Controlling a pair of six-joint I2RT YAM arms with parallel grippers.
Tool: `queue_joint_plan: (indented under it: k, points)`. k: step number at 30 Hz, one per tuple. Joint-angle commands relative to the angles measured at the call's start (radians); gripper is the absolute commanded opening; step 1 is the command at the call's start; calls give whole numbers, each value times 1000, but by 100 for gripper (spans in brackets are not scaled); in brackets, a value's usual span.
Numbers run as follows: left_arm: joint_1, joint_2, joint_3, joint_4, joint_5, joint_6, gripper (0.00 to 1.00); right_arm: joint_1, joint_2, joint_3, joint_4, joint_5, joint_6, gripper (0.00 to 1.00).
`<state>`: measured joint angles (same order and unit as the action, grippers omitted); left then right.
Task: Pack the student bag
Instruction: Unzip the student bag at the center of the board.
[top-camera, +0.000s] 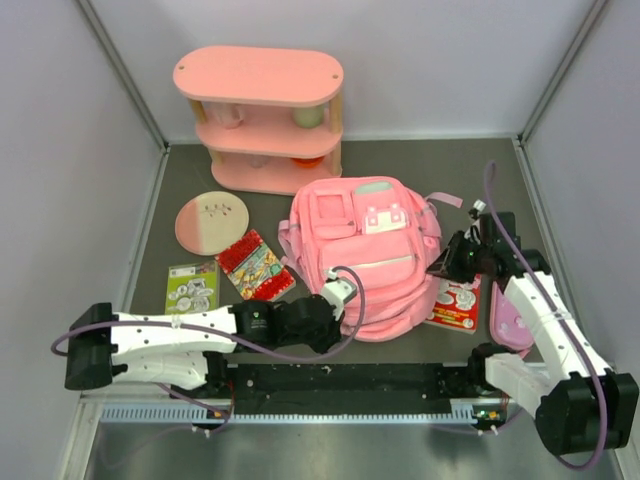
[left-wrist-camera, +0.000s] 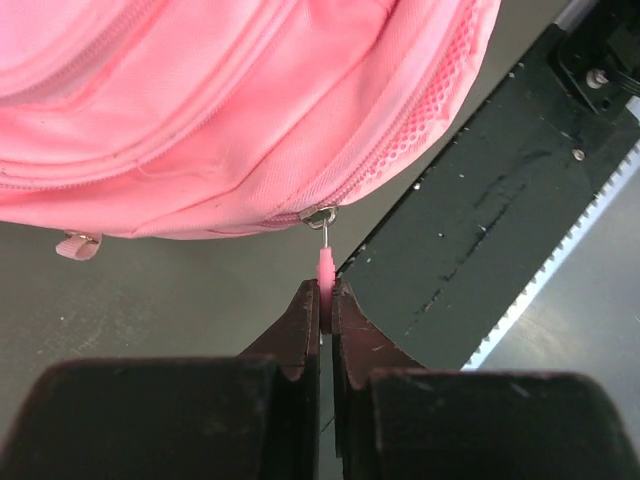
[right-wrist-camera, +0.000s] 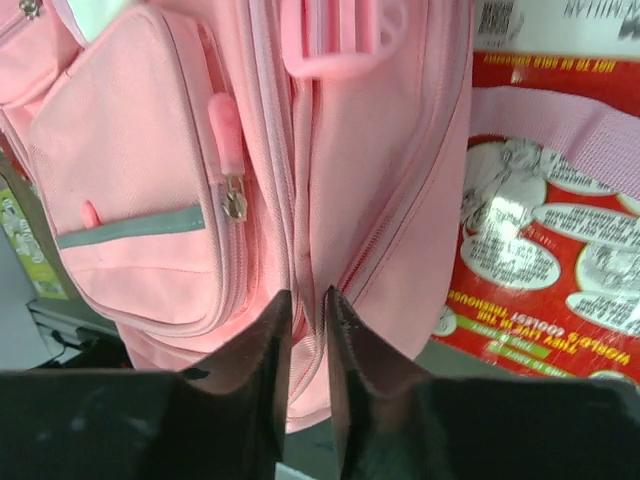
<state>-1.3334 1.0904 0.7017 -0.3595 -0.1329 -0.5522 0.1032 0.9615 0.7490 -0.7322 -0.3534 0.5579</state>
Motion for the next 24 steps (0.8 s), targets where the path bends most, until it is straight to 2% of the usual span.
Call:
queue_joint_plan:
  k: [1,2,3,4,7,9,12,15,19,24]
  points:
    - [-7,38,65,-24,-132,-83,0,1,-4,66,108,45,0,40]
    - [-7,48,71,-32,-169,-107,0,3,-26,55,103,50,10,59]
    - [-4,64,77,-30,-168,-106,0,1,-83,47,97,63,19,84]
    - [-4,72,91,-18,-168,-104,0,3,-116,40,85,74,28,99]
    - [-4,100,116,30,-149,-97,0,3,-260,-5,44,58,112,99]
    - [-3,121,130,43,-119,-78,0,6,-367,-77,45,-57,227,99]
    - [-6,138,163,57,-79,-51,0,42,-461,-184,71,-150,407,86]
    - [-6,143,174,88,-34,-20,0,142,-562,-267,125,-147,551,82]
    - [-4,146,183,114,-10,12,0,265,-570,-306,148,-98,619,79]
    - [-6,170,199,131,10,24,0,444,-477,-332,260,3,685,77]
